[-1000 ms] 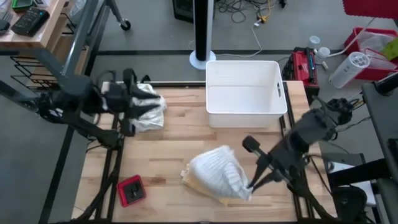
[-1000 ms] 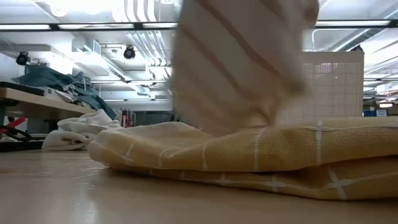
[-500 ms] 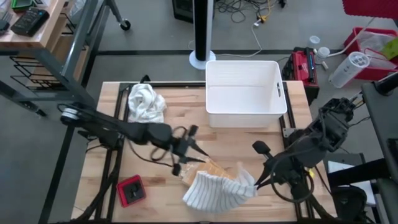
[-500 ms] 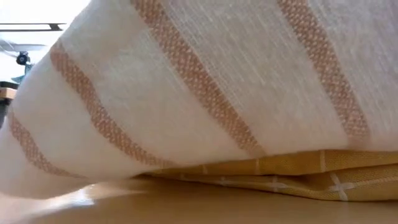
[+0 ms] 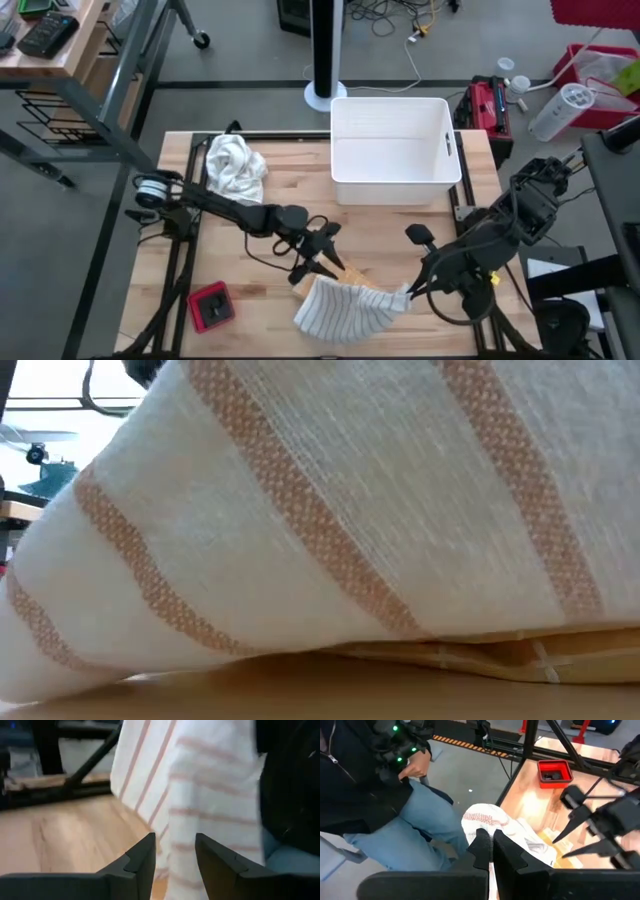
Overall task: Fold towel
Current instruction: Fold the white kitchen towel
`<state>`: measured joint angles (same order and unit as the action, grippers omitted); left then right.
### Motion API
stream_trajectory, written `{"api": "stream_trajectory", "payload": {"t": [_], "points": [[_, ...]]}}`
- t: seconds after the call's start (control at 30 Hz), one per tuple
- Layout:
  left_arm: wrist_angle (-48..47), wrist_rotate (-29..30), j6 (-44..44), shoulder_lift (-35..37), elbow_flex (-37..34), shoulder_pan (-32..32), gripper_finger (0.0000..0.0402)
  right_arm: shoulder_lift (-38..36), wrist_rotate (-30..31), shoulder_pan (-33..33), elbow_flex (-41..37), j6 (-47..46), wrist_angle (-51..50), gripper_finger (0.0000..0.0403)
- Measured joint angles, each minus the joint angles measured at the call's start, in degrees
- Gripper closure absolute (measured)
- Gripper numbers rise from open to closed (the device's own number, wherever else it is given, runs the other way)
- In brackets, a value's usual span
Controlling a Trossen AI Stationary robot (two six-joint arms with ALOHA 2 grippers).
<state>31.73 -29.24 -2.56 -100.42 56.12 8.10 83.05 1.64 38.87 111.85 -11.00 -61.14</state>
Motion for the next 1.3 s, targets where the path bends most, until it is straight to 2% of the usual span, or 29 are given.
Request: {"api": "stream_trajectory", "payload": {"t": [0.27, 0.4, 0.5, 0.6, 0.77, 1.3], "points": [[0.6, -4.6, -2.8, -7.4, 1.5, 0.2, 0.0246, 0.0, 0.0, 0.0, -1.9, -1.0, 0.1, 0.0403], [1.0, -10.7, -5.0, -8.2, 1.8, 0.2, 0.0250, 0.0, 0.0, 0.0, -2.7, -1.9, 0.0, 0.0403], [1.0, -11.7, -7.0, -8.2, 1.2, 0.3, 0.0259, 0.0, 0.0, 0.0, -2.8, -2.1, 0.1, 0.0403], [0.4, -10.6, -7.3, -8.3, 1.0, 0.7, 0.0268, 0.0, 0.0, 0.0, -2.8, -2.1, 0.1, 0.0403], [-5.2, -4.3, -4.9, -8.5, 0.8, 1.4, 0.0272, 0.0, 0.0, 0.0, -2.8, -2.1, 0.1, 0.0403], [-9.6, -3.0, -3.8, -7.7, 0.6, 4.2, 0.0247, 0.0, 0.0, 0.0, -2.8, -2.1, 0.1, 0.0403]]}}
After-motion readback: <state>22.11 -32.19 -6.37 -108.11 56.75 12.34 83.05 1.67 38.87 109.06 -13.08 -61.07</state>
